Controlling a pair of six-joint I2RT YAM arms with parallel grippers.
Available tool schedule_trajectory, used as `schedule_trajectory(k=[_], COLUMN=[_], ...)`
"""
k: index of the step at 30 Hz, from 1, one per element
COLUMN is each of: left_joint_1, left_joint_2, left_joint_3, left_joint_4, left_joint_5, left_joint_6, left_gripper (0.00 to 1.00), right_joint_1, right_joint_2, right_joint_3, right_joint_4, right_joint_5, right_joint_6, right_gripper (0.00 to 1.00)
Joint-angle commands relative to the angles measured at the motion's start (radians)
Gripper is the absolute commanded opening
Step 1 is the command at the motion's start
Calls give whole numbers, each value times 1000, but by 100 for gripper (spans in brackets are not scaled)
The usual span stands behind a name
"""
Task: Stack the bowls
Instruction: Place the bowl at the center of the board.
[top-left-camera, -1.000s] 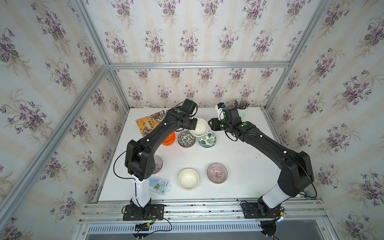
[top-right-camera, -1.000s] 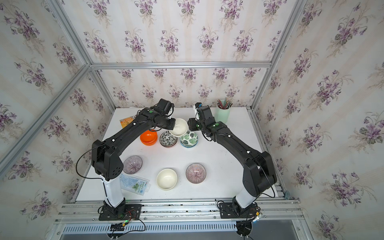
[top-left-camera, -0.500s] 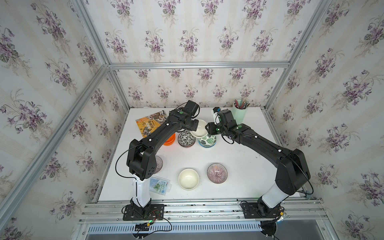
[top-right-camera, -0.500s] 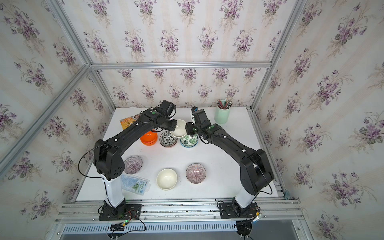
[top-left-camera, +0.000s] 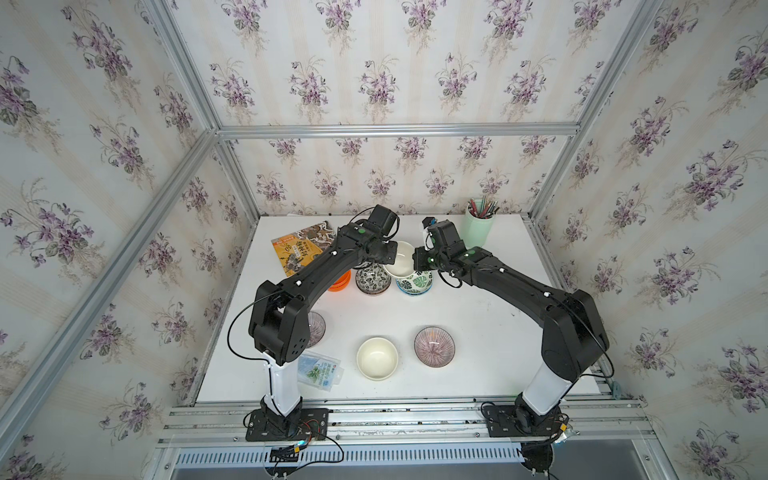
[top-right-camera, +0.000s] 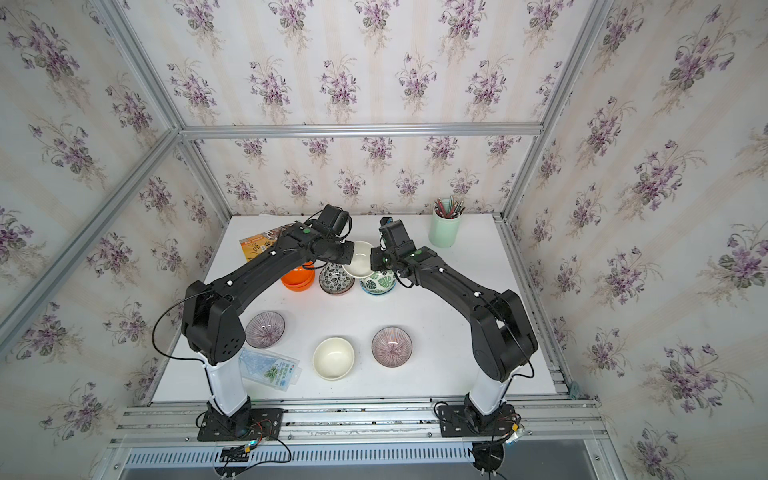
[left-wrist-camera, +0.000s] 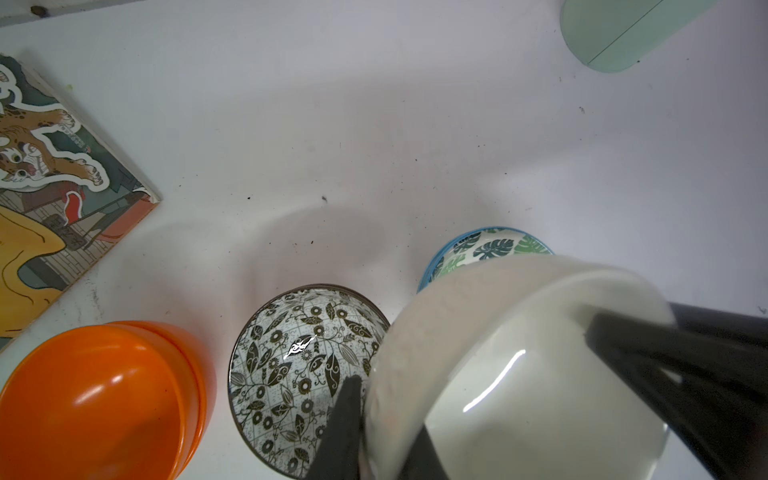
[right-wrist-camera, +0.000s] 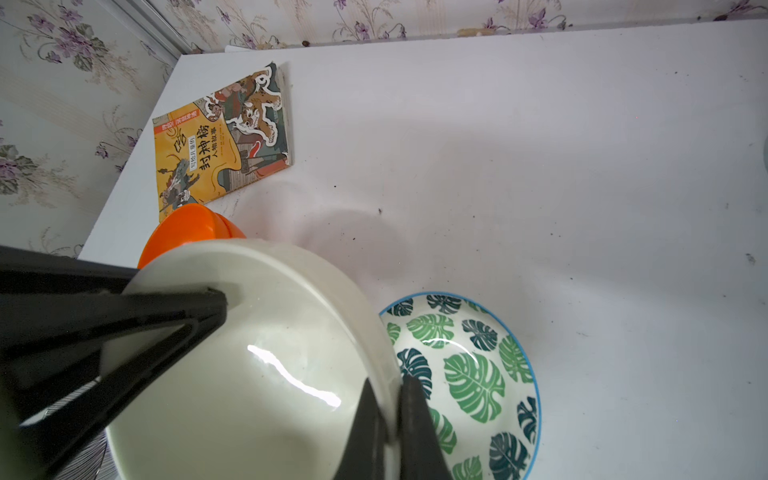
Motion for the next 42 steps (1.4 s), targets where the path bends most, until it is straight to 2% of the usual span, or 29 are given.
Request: schedule_trajectory(k=[1, 4, 5, 10, 14, 18, 22, 25, 29, 34, 37, 42], left_joint_1=[-1, -3, -4, -5, -5, -4, -1, 1, 13, 43, 65, 75], left_joint_2=[-9, -33, -47, -165, -302, -358, -368, -387, -414, -427, -401, -342], left_joint_3=[11, 12, 11, -49, -172, -219, -232, -254, -295, -348, -320, -268], left_joint_4=[39, 45, 49, 118, 233, 190, 124, 123, 154, 180, 108, 18], left_joint_5=[122, 150, 157, 181, 151, 5, -207, -316, -335, -321, -301, -283], left_joint_6=[40, 49, 48, 29, 14, 48, 113, 149, 184, 155, 77, 61], left_gripper=[38, 90, 92, 93, 93, 93, 94, 100, 99, 99, 99, 99], right_joint_1=[-19, -57, -76, -140, -202, -276, -314, -331, -382, -414, -414, -410], right_joint_2=[-9, -14, -15, -3, -33, -106, -176, -220, -258, -233, -187, -130], right_joint_3=[6, 13, 18, 24, -37, -153, -263, -323, -379, -404, -389, -354], right_joint_4=[2, -15, -21, -61, -75, -91, -103, -100, -94, -58, -38, -24], right_joint_5=[-26, -31, -36, -52, -36, -31, -13, -18, -27, -63, -84, -85], right_joint_6=[17, 26, 26, 16, 1, -13, -15, -15, -17, -26, -21, -23], right_gripper=[0, 0, 0, 0, 0, 0, 1, 1, 1, 1, 1, 2])
